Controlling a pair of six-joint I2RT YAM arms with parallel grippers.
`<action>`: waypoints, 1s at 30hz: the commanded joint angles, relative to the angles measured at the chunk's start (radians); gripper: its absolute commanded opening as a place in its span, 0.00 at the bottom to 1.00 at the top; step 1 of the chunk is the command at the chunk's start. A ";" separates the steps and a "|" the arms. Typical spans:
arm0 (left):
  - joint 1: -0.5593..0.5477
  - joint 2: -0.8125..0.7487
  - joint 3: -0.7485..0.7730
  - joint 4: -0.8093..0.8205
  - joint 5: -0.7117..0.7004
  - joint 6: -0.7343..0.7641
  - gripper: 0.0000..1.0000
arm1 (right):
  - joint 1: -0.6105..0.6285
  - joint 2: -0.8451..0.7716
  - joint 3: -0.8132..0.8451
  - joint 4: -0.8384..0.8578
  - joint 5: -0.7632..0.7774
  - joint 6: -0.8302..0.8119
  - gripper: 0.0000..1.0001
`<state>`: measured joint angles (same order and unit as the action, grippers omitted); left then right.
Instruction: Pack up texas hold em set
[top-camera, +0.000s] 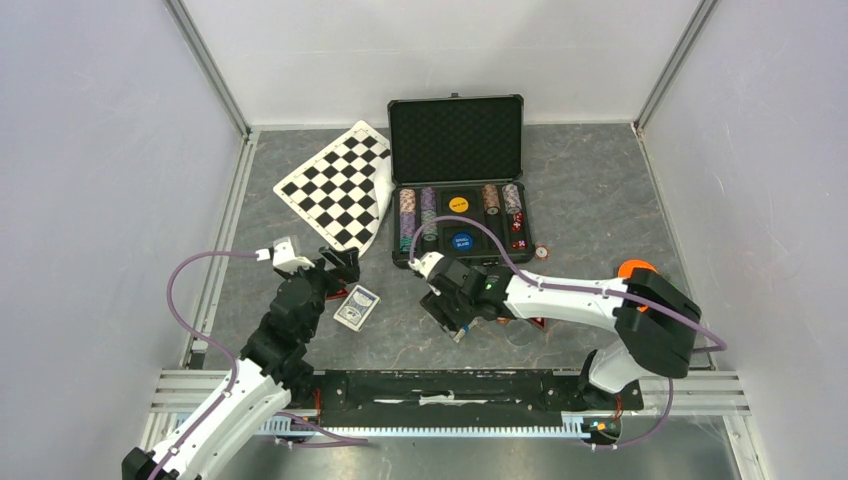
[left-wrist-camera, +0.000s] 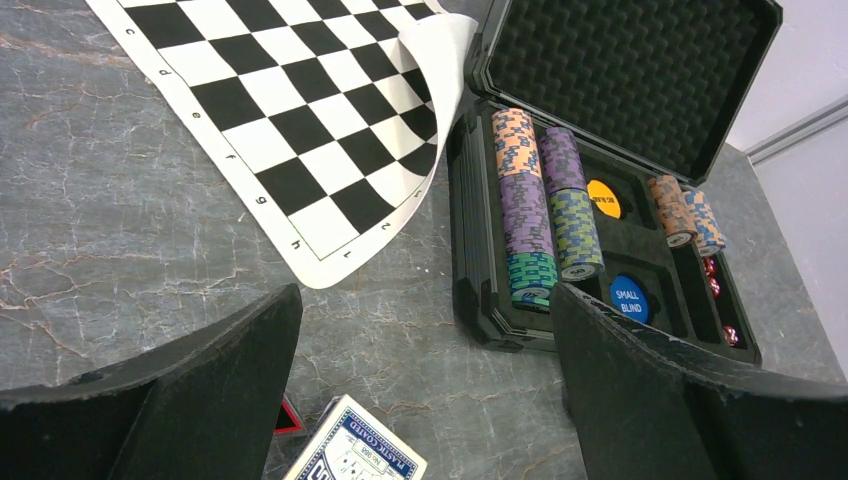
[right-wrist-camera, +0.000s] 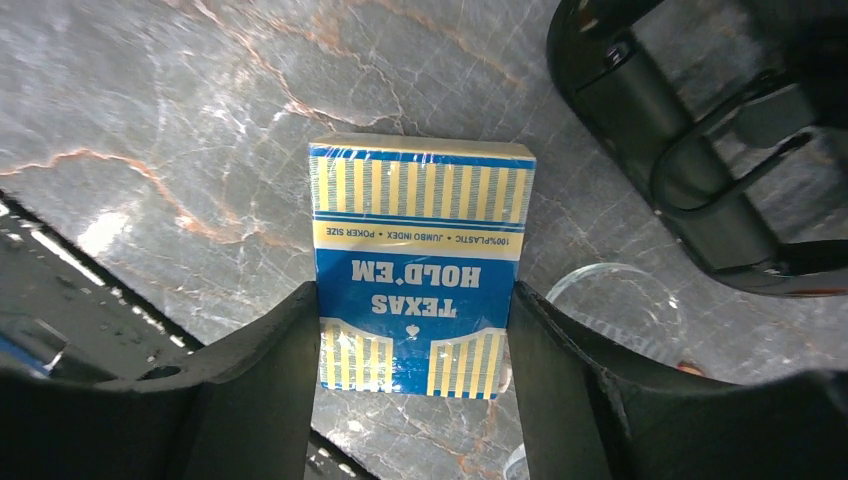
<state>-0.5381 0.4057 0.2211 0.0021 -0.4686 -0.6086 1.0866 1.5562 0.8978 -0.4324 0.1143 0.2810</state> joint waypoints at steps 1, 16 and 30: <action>0.001 -0.010 0.006 0.020 -0.021 0.036 1.00 | 0.004 -0.108 0.095 0.021 0.014 -0.054 0.47; 0.001 -0.012 0.004 0.022 -0.016 0.037 1.00 | -0.283 -0.152 0.298 0.047 -0.066 -0.394 0.41; 0.001 -0.021 -0.001 0.028 -0.012 0.047 1.00 | -0.445 -0.059 0.417 0.131 -0.145 -0.591 0.40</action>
<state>-0.5381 0.3977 0.2211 0.0021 -0.4683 -0.6079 0.6903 1.4700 1.2419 -0.3759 0.0429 -0.2504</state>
